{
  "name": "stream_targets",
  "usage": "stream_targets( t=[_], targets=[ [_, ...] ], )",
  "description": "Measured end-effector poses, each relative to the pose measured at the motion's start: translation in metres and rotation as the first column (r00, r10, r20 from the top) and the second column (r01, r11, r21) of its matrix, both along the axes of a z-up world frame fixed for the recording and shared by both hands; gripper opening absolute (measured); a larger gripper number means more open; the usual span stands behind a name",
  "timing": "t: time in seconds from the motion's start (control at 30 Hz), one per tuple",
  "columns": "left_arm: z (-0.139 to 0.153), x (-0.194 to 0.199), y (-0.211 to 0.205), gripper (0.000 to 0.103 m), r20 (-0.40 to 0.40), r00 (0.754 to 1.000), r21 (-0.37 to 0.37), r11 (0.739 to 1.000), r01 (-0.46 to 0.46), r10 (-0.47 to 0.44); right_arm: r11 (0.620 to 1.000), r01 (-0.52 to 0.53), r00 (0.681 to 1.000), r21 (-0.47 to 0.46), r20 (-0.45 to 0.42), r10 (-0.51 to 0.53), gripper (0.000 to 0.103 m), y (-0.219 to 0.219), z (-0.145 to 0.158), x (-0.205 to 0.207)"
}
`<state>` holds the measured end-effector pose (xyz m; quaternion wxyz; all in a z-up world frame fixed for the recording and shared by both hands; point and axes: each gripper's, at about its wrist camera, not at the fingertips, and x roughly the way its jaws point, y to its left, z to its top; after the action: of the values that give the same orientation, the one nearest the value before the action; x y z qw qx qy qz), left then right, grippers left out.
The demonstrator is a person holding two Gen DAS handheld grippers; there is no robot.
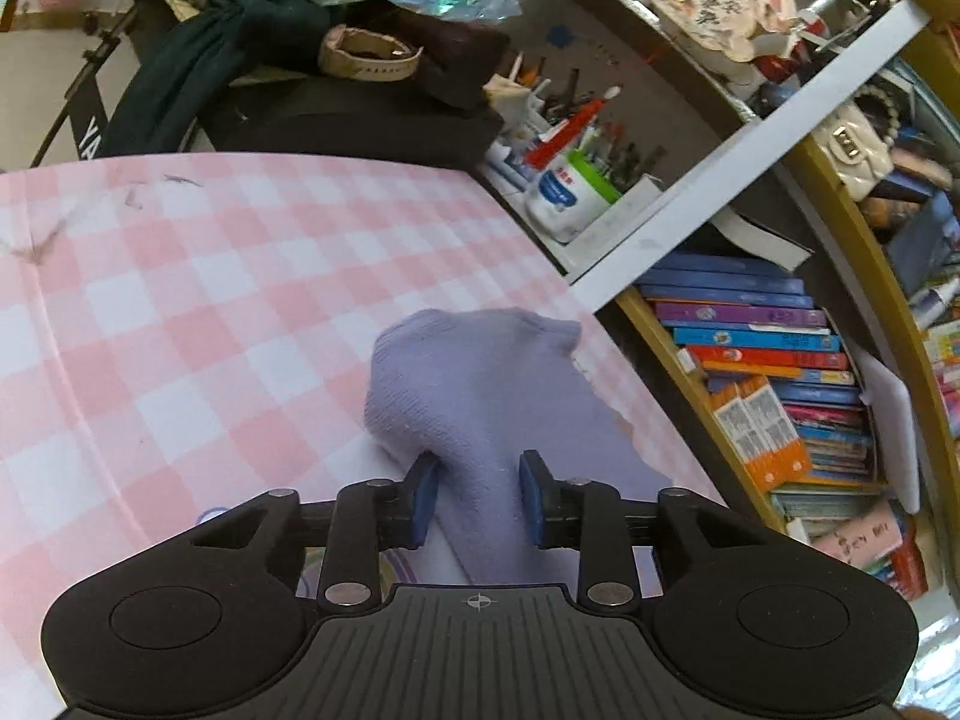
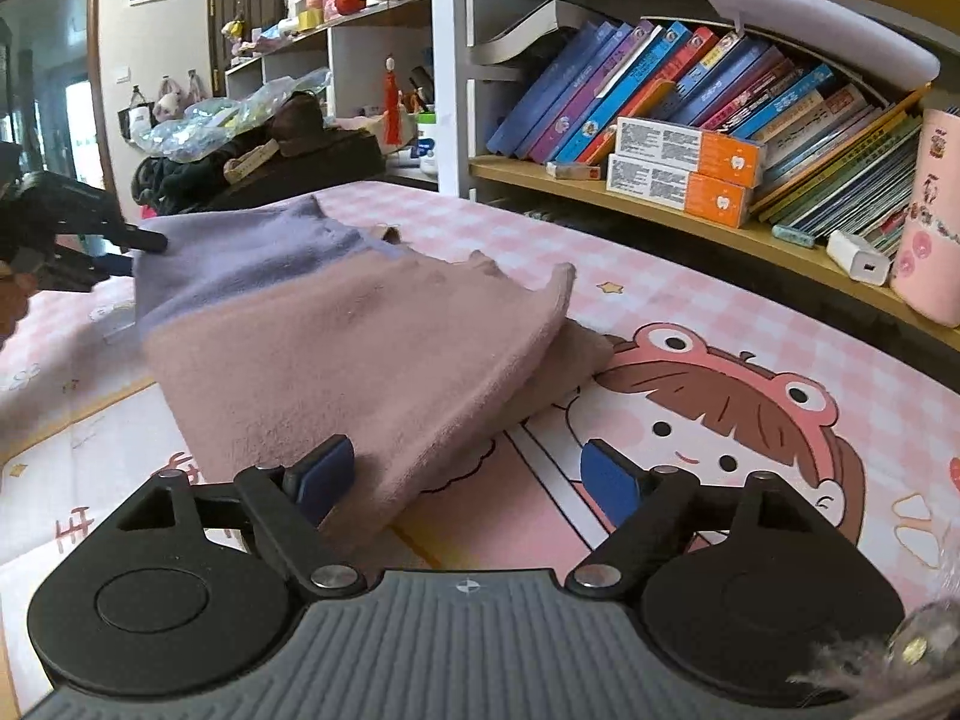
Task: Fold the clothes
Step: 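Lift the lavender end with the left gripper and fold it over the mauve half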
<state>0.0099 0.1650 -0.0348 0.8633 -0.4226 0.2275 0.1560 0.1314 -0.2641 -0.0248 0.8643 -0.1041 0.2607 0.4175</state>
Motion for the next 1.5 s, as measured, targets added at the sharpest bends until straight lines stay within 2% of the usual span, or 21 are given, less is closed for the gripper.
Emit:
stream_targets(
  t=[0.17, 0.27, 0.47, 0.57, 0.7, 0.77, 0.9, 1.0, 1.1, 1.3, 1.37, 1.5],
  targets=[
    [-0.005, 0.005, 0.003, 0.053, -0.001, 1.000, -0.046, 0.999, -0.027, 0.027, 1.000, 0.000, 1.000, 0.002, -0.010, 0.000, 0.082, 0.000, 0.000, 0.001],
    [-0.007, 0.008, 0.007, 0.057, 0.017, 0.999, -0.073, 0.996, -0.048, 0.049, 1.000, 0.001, 1.000, 0.003, -0.017, -0.001, 0.082, 0.000, 0.000, 0.001],
    [-0.013, 0.006, 0.009, 0.057, 0.065, 0.991, -0.148, 0.983, -0.106, 0.116, 1.000, 0.003, 1.000, 0.000, -0.018, -0.003, 0.082, 0.001, 0.000, 0.001],
    [-0.014, 0.008, 0.010, 0.052, 0.057, 0.990, -0.154, 0.981, -0.121, 0.131, 1.000, 0.005, 1.000, -0.003, -0.016, -0.005, 0.082, 0.002, -0.001, 0.001],
    [-0.021, 0.011, 0.014, 0.018, 0.056, 0.990, -0.141, 0.983, -0.121, 0.130, 1.000, 0.005, 1.000, -0.010, -0.007, -0.006, 0.082, 0.003, -0.001, -0.001],
    [-0.023, 0.010, 0.016, 0.016, 0.063, 0.993, -0.114, 0.989, -0.094, 0.102, 1.000, 0.006, 1.000, -0.014, 0.003, -0.006, 0.082, 0.003, 0.000, -0.003],
    [-0.012, -0.002, 0.020, 0.013, 0.073, 0.997, -0.048, 0.998, -0.035, 0.039, 1.000, 0.009, 1.000, -0.018, 0.017, -0.009, 0.082, 0.005, 0.000, -0.006],
    [0.002, -0.019, 0.022, 0.013, 0.094, 0.996, 0.021, 1.000, -0.010, 0.008, 1.000, -0.005, 1.000, -0.005, -0.004, 0.005, 0.081, 0.014, 0.000, -0.007],
    [0.009, -0.036, 0.029, 0.013, 0.099, 0.995, 0.070, 0.997, -0.022, 0.015, 1.000, -0.028, 0.999, 0.011, -0.022, 0.028, 0.073, 0.029, 0.000, -0.008],
    [0.003, -0.045, 0.044, 0.015, 0.091, 0.994, 0.028, 0.998, -0.060, 0.057, 0.999, -0.048, 0.999, -0.007, 0.025, 0.048, 0.062, 0.058, 0.001, -0.015],
    [-0.002, -0.042, 0.046, 0.020, 0.080, 0.995, 0.011, 0.998, -0.066, 0.065, 0.999, -0.048, 0.998, -0.010, 0.027, 0.048, 0.062, 0.061, 0.001, -0.015],
    [-0.014, -0.036, 0.050, 0.022, 0.069, 0.996, 0.001, 0.998, -0.064, 0.063, 0.999, -0.049, 0.999, -0.006, 0.018, 0.049, 0.063, 0.062, 0.001, -0.012]
  ],
)
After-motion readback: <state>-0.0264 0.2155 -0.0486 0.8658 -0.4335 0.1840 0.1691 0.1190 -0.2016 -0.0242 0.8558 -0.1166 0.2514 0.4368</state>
